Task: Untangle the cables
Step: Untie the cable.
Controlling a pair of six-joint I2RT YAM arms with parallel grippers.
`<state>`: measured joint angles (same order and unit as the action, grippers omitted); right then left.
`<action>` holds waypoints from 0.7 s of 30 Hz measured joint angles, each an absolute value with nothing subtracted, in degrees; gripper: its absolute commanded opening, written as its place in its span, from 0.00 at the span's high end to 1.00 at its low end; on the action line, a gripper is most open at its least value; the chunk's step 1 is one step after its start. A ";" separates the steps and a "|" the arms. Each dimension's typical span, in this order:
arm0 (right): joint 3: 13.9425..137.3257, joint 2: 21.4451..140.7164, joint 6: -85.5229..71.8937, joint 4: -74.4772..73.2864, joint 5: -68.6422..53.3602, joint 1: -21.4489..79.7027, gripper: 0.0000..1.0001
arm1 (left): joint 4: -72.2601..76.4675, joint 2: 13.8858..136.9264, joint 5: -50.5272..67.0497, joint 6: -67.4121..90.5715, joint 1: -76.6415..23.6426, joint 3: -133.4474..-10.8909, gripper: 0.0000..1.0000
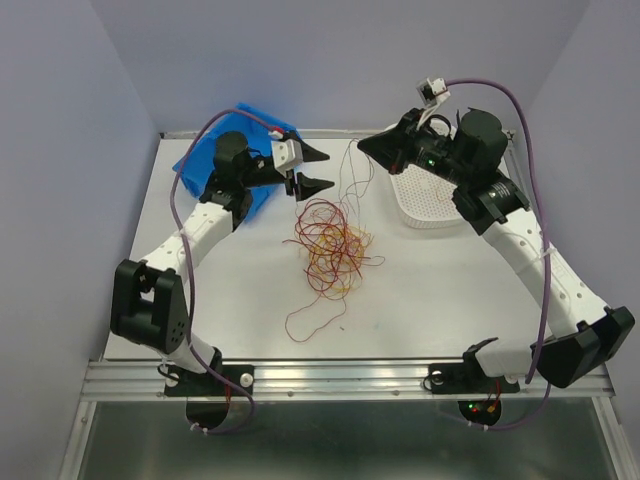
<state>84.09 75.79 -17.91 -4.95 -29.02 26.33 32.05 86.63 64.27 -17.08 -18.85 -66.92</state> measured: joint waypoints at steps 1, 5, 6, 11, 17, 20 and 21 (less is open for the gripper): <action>84.09 75.79 -17.98 -4.91 -29.32 26.33 0.99 | 31.94 87.46 64.51 -16.97 -19.35 -67.22 0.32; 84.09 75.79 -18.26 -4.82 -31.09 26.33 0.99 | 31.73 92.05 65.80 -15.59 -21.21 -71.16 0.57; 84.09 75.79 -18.37 -4.80 -31.35 26.33 0.99 | 31.77 92.99 66.04 -15.20 -21.37 -72.16 0.65; 84.09 75.64 -18.48 -4.69 -31.75 26.33 0.82 | 31.48 94.87 65.56 -12.99 -22.06 -74.28 1.00; 80.16 71.61 -18.11 -4.23 -28.82 26.33 0.30 | 23.24 93.97 57.34 -17.85 -22.04 -77.25 1.00; 75.85 68.10 -18.13 -3.75 -25.17 26.33 0.27 | 16.21 91.92 51.09 -21.71 -21.67 -79.83 1.00; 74.70 67.22 -18.00 -3.84 -23.94 26.33 0.22 | 14.11 90.91 49.28 -23.00 -21.47 -81.08 1.00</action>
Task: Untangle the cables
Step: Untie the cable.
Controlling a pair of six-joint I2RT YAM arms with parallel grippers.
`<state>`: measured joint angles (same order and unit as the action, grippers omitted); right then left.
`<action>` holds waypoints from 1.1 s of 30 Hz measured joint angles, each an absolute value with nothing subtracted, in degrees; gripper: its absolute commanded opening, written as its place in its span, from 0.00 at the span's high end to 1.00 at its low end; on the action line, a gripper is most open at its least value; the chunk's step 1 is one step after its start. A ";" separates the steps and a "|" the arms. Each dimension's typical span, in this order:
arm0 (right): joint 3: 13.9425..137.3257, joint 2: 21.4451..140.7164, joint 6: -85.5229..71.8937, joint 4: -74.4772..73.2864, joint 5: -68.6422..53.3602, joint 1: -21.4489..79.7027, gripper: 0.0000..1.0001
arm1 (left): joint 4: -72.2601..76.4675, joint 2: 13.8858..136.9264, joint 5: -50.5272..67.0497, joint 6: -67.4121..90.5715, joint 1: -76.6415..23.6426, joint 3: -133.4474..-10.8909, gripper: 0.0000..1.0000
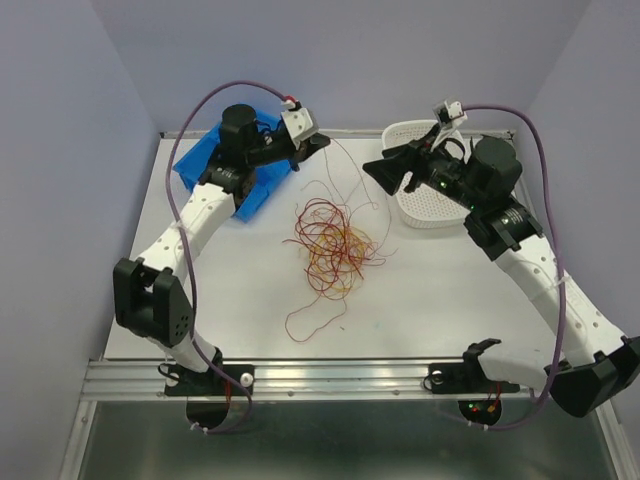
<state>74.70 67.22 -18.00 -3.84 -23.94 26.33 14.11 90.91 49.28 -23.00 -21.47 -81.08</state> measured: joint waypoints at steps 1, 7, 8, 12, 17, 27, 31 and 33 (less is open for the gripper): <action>73.25 66.41 -17.87 -3.38 -22.44 26.33 0.22 | 11.57 89.65 47.20 -24.86 -21.19 -82.70 1.00; 69.69 67.81 -16.38 -2.79 -17.08 26.33 0.22 | 3.36 81.67 36.80 -31.44 -20.27 -92.38 1.00; 69.47 68.58 -16.12 -2.22 -16.51 26.33 0.22 | 2.13 80.40 35.03 -32.62 -20.27 -94.83 1.00; 69.32 73.97 -15.20 -0.27 -16.53 26.33 0.20 | -2.74 79.79 30.11 -34.50 -20.27 -106.63 1.00; 69.32 80.90 -13.30 4.38 -22.39 26.30 0.16 | -7.64 80.12 25.74 -35.44 -20.25 -119.66 1.00; 71.37 94.61 -11.35 24.82 -38.76 26.81 0.12 | -12.12 82.11 19.14 -33.63 -20.25 -130.91 1.00; 76.25 103.42 -11.11 26.59 -42.09 28.34 0.11 | -12.05 82.32 17.04 -33.06 -20.23 -129.91 1.00; 76.42 106.24 -11.31 28.25 -44.10 29.45 0.10 | -12.10 82.35 16.64 -32.69 -20.25 -129.51 1.00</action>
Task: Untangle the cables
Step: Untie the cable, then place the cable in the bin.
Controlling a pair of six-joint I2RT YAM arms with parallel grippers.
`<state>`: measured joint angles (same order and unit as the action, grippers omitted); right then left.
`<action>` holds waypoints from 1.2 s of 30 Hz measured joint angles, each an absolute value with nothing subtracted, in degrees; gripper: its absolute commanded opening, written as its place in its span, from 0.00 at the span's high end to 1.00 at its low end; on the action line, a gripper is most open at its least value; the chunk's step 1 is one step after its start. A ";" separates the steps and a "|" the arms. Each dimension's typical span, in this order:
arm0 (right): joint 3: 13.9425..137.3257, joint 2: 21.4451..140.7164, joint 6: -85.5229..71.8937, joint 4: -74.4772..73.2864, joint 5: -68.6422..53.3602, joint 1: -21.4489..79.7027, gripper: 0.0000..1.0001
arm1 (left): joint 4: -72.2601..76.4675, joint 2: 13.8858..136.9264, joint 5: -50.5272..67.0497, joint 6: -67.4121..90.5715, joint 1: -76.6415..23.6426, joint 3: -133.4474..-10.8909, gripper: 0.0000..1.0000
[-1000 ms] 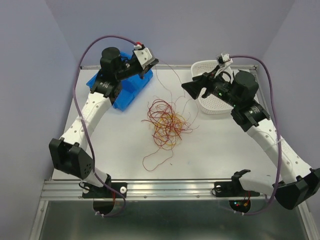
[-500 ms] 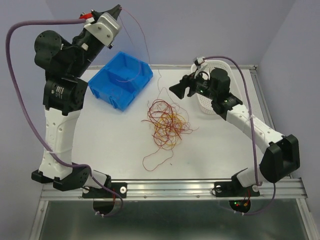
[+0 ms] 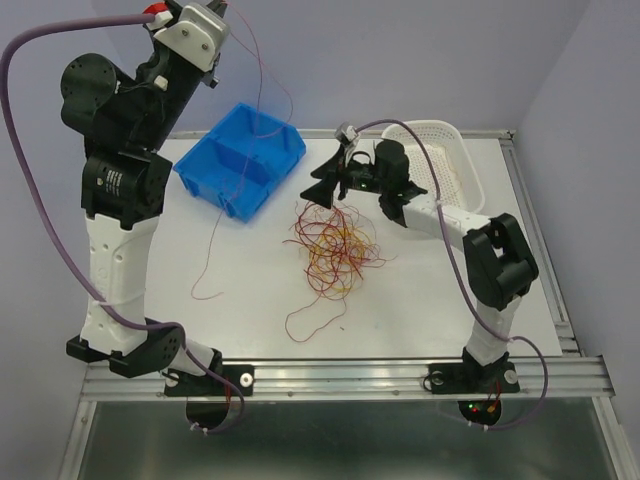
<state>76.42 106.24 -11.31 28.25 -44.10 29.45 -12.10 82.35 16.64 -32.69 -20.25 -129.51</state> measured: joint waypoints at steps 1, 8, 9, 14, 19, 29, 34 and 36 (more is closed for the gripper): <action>76.18 107.44 -12.45 30.94 -45.76 30.04 0.10 | -12.10 82.32 16.49 -32.51 -20.25 -129.23 1.00; 72.69 108.66 -23.27 55.53 -54.11 31.77 0.10 | -11.05 79.72 16.49 -31.64 -20.25 -123.17 1.00; 72.71 108.66 -24.58 58.70 -55.11 32.14 0.10 | -10.55 79.29 16.47 -31.55 -20.25 -121.86 1.00; 73.82 109.67 -28.93 66.57 -56.99 33.10 0.12 | -8.54 78.32 16.27 -30.98 -20.25 -115.98 1.00; 74.50 111.68 -29.69 68.27 -55.83 33.47 0.14 | -7.88 78.85 15.68 -30.48 -20.25 -110.45 1.00; 72.42 111.94 -29.65 69.08 -54.83 33.45 0.14 | -4.16 83.81 15.40 -27.70 -9.41 -108.62 1.00; 67.99 109.91 -29.56 69.04 -54.85 33.45 0.15 | -1.45 86.89 17.61 -26.20 -2.66 -107.96 1.00; 66.37 108.75 -29.50 69.04 -54.76 33.45 0.15 | -0.64 88.33 18.61 -25.61 -1.34 -107.94 1.00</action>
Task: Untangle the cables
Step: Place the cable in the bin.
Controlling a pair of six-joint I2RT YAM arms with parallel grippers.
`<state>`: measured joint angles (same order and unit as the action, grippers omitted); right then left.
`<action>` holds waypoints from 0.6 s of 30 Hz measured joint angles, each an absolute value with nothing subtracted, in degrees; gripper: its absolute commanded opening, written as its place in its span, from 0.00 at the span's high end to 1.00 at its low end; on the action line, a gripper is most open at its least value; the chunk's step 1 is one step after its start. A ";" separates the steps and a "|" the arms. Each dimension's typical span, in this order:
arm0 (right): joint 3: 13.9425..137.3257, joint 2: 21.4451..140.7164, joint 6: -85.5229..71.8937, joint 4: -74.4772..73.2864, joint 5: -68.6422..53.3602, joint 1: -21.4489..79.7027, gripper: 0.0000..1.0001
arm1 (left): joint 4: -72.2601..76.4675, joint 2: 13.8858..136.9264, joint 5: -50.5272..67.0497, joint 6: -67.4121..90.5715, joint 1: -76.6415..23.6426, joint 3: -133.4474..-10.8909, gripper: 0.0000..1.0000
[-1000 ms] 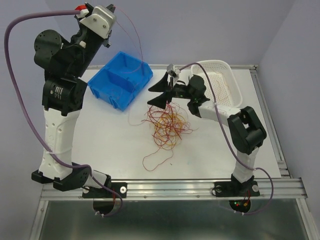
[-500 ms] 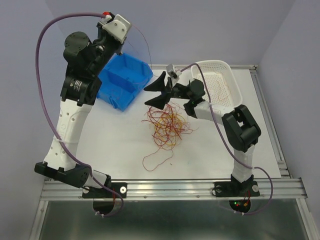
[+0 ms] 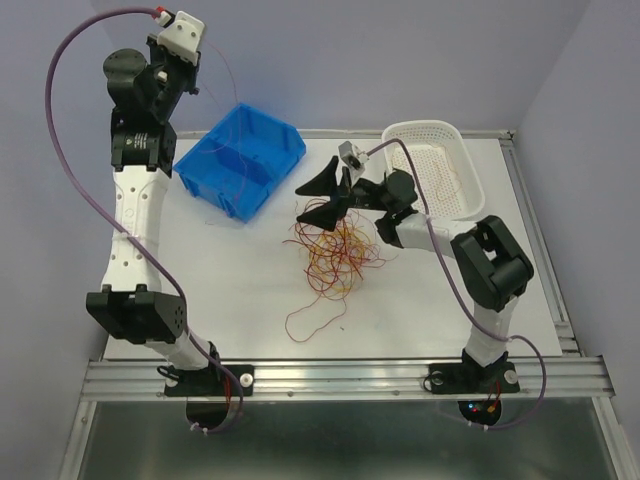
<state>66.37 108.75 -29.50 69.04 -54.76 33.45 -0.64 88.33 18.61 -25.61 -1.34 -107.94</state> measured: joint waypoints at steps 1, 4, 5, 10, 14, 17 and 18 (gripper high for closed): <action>65.47 107.98 -29.41 69.01 -54.74 33.45 0.15 | 0.14 89.49 19.57 -25.26 -0.10 -107.94 1.00; 63.11 105.23 -29.17 69.06 -54.57 33.45 0.15 | 1.41 92.44 21.21 -24.10 1.85 -108.05 1.00; 62.35 104.14 -29.12 69.10 -54.46 33.45 0.15 | 1.45 93.27 21.76 -23.70 2.52 -108.27 1.00; 59.24 100.03 -28.73 69.58 -54.26 33.45 0.15 | 1.61 99.22 23.22 -21.61 5.58 -111.07 1.00; 56.12 97.43 -28.10 69.73 -53.39 33.45 0.15 | 1.45 101.71 23.40 -20.56 6.50 -113.14 1.00; 53.71 95.83 -27.81 69.71 -52.75 33.45 0.15 | 1.58 102.04 23.64 -20.47 6.48 -113.95 1.00; 53.17 95.46 -27.75 69.71 -52.71 33.45 0.15 | 1.67 102.02 23.83 -20.47 6.48 -113.95 1.00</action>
